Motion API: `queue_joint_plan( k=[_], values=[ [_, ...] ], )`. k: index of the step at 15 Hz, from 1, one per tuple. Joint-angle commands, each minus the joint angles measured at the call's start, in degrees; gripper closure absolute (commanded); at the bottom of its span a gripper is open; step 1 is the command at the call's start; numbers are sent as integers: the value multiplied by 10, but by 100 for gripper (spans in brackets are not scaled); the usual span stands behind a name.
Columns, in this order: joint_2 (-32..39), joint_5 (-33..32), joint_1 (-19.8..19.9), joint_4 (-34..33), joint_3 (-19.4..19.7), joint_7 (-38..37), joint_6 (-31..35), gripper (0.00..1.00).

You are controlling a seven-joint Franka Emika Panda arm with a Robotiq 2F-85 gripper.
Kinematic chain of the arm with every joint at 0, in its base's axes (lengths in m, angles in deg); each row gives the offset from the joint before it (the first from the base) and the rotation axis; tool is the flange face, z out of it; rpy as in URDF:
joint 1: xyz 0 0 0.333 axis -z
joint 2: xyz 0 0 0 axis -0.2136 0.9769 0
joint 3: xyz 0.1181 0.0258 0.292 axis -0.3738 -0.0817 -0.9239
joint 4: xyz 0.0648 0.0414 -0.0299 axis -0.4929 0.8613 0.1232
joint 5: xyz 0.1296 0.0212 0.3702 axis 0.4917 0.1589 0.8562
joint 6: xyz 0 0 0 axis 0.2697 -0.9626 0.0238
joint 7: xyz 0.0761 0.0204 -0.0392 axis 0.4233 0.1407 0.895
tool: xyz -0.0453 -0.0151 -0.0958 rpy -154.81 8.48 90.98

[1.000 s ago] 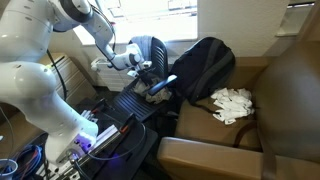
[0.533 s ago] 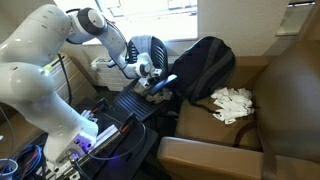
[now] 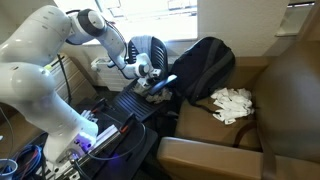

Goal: Move the pair of shorts from the chair to the couch

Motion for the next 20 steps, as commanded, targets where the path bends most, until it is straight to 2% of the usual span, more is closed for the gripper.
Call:
queue_joint_plan(
  k=[1,4,5,7,9,12,17,20],
  values=[
    [5,11,-3,-9,-1,5,0,74],
    [1,13,-11,-12,-5,2,-2,95],
    [-9,11,-10,-10,-12,11,-7,99],
    [-51,2,-4,15,-39,52,-12,100],
    [-116,-7,-28,78,-36,75,10,98],
    [-184,-32,-84,148,8,84,40,98],
    [-301,-22,-179,282,82,22,109,98],
    [-367,14,-215,373,101,-12,209,98]
  ],
)
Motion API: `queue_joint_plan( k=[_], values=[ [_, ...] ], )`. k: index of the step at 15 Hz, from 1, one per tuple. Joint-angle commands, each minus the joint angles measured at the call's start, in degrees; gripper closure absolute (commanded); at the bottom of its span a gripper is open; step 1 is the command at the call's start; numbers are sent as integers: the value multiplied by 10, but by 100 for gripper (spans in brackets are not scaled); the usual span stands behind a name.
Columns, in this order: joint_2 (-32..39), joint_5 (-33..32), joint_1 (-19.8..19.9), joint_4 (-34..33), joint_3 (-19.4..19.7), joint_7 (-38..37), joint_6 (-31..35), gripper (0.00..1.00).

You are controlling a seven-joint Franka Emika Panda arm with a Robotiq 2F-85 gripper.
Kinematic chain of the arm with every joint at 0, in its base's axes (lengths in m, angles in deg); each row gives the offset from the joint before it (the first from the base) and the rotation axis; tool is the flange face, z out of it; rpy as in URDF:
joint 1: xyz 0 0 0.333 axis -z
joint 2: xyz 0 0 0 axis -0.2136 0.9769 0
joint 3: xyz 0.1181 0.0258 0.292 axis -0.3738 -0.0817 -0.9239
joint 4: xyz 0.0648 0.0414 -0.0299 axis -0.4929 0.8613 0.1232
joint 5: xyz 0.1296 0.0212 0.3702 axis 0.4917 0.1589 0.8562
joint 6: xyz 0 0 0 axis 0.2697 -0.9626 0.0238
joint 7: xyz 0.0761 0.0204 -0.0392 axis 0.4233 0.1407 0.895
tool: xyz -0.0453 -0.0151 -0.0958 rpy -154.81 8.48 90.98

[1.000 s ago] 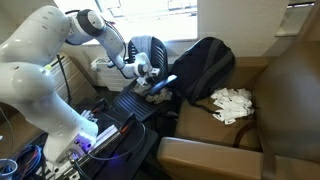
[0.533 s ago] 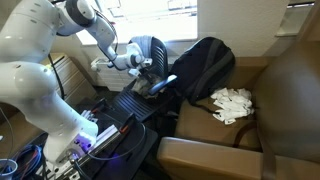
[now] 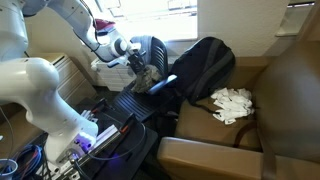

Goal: Move the pair of shorts from the chair to the couch

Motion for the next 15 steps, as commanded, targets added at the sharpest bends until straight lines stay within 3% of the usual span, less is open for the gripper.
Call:
queue_joint_plan(
  k=[1,4,5,6,9,10,11,12,13,15],
  values=[
    [-103,46,-42,143,20,-22,125,98],
    [-165,139,-64,240,10,4,255,98],
    [-200,158,-56,273,-10,35,245,98],
    [-125,185,-45,192,-16,52,228,93],
    [-177,206,-40,250,-36,70,241,93],
    [-167,161,-86,257,20,18,255,98],
    [-169,199,-131,285,74,19,314,98],
    [-207,204,-120,323,80,21,334,98],
    [-267,234,-179,333,151,30,283,98],
    [-292,276,-225,363,218,22,279,98]
  ],
)
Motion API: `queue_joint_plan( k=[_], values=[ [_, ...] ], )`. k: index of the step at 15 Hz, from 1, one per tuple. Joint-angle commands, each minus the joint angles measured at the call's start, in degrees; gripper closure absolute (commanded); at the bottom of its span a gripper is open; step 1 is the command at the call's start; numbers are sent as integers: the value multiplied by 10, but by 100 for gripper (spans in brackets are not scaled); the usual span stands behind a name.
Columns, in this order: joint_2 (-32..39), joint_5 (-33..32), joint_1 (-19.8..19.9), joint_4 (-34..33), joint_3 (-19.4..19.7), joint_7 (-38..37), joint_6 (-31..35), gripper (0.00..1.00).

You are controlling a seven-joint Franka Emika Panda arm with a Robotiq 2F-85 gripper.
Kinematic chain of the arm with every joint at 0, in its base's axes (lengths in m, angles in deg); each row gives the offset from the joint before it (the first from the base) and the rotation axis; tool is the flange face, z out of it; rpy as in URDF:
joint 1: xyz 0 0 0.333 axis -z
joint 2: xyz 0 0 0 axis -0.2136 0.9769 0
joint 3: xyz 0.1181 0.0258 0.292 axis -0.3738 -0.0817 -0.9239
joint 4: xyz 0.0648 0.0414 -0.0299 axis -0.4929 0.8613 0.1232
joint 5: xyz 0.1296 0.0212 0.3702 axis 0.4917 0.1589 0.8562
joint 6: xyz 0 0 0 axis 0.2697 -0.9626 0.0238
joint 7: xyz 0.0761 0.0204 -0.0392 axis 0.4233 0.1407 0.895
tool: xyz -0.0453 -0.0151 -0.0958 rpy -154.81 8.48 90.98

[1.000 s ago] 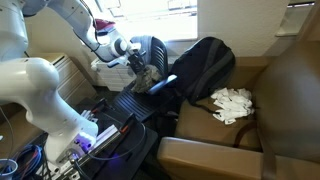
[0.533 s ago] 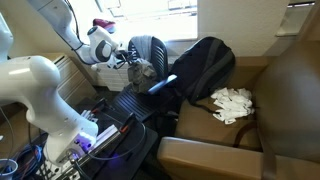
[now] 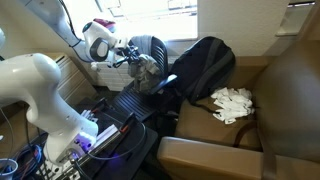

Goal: Move the pair of shorts from the chair to the couch

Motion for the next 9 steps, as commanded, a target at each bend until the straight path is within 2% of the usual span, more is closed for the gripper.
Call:
queue_joint_plan(
  k=[1,5,6,8,9],
  values=[
    [-108,73,-101,80,137,13,-4,98],
    [-152,162,-216,112,333,32,-13,98],
    [-149,200,-165,88,307,55,-14,98],
    [-144,203,-230,91,432,36,-14,98],
    [-131,190,-196,90,361,33,-15,93]
  ],
)
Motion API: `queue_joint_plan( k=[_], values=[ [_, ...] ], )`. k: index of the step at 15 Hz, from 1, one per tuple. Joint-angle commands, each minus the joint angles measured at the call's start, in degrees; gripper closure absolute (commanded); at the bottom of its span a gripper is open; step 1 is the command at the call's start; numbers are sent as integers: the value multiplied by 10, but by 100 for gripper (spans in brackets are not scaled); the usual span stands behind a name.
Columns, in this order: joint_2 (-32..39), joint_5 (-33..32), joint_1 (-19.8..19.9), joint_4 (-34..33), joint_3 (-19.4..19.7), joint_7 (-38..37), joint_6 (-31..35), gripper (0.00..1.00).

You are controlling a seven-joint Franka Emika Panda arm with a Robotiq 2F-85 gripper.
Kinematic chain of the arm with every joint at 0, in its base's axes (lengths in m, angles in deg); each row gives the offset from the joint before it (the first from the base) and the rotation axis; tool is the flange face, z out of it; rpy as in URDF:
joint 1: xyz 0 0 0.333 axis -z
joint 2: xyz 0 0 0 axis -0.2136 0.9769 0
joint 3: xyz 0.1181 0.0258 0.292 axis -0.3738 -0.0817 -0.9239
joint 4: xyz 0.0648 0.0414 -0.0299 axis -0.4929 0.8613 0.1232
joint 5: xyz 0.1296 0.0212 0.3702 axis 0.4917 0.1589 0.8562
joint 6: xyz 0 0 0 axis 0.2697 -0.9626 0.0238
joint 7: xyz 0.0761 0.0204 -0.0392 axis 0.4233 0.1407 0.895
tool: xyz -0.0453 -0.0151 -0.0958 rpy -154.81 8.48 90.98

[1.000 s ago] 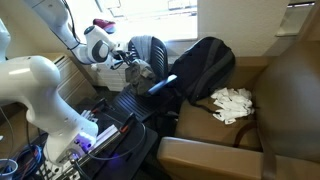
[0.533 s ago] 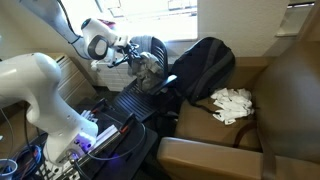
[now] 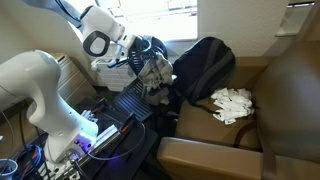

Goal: Move the pair of shorts from the chair to the couch

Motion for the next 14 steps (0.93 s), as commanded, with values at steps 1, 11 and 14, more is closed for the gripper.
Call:
queue_joint_plan(
  k=[1,11,14],
  values=[
    [-1,0,-11,-1,36,0,-1,93],
    [-20,83,-130,-30,351,-16,-27,98],
    [-13,75,-117,-37,455,-21,-53,98]
  ],
)
